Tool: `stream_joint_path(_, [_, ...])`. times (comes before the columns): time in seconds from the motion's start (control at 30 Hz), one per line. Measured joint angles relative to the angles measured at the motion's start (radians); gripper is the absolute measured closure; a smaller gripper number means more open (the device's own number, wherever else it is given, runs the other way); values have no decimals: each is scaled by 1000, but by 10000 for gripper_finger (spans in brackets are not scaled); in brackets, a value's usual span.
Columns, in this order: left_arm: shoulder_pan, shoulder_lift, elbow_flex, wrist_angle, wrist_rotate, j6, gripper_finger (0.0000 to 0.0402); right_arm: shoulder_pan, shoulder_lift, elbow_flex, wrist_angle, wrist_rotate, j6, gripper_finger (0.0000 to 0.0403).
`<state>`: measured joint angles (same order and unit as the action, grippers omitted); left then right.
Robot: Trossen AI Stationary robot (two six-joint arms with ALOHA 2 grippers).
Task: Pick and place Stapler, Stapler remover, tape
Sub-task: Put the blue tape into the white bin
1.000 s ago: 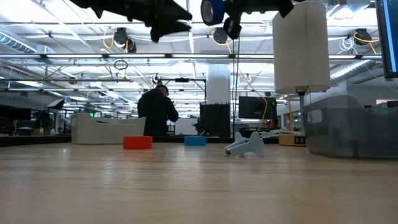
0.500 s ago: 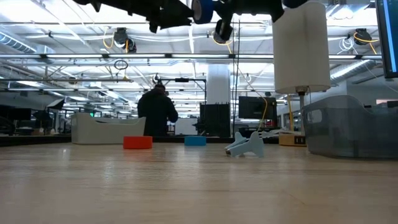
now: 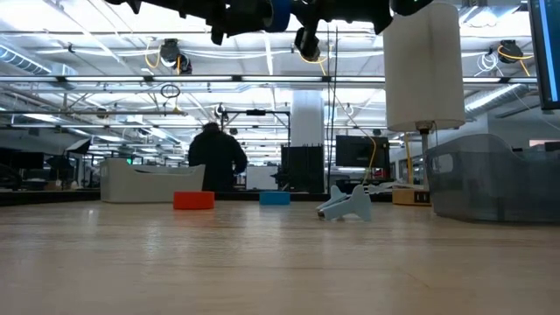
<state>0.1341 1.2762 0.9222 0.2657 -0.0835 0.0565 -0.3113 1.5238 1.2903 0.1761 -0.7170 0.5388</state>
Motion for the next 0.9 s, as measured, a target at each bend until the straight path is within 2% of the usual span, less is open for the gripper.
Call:
stream_joint_path(0.13, [1, 0, 0, -2, -3, -42, 309, 23, 0, 0, 5, 57, 0, 366])
stream_joint_path(0.2, [1, 0, 0, -4, 0, -49, 359, 29, -1, 0, 7, 71, 0, 346])
stream_joint_path(0.23, [1, 0, 0, -11, 5, -59, 367, 30, -1, 0, 6, 69, -5, 333])
stream_joint_path(0.37, [0, -5, 2, -88, -2, -106, 367, 23, 0, 0, -20, 59, -1, 286])
stream_joint_path(0.6, [1, -89, 0, -441, -44, -232, 367, -6, -16, 1, -170, 57, -24, 238])
stream_joint_path(0.7, [-1, -148, 2, -600, -7, -390, 367, -9, -11, 1, -201, 58, -33, 228])
stream_joint_path(0.9, [-54, -224, 1, -997, 213, -858, 367, -10, -14, 1, -210, 58, -73, 227])
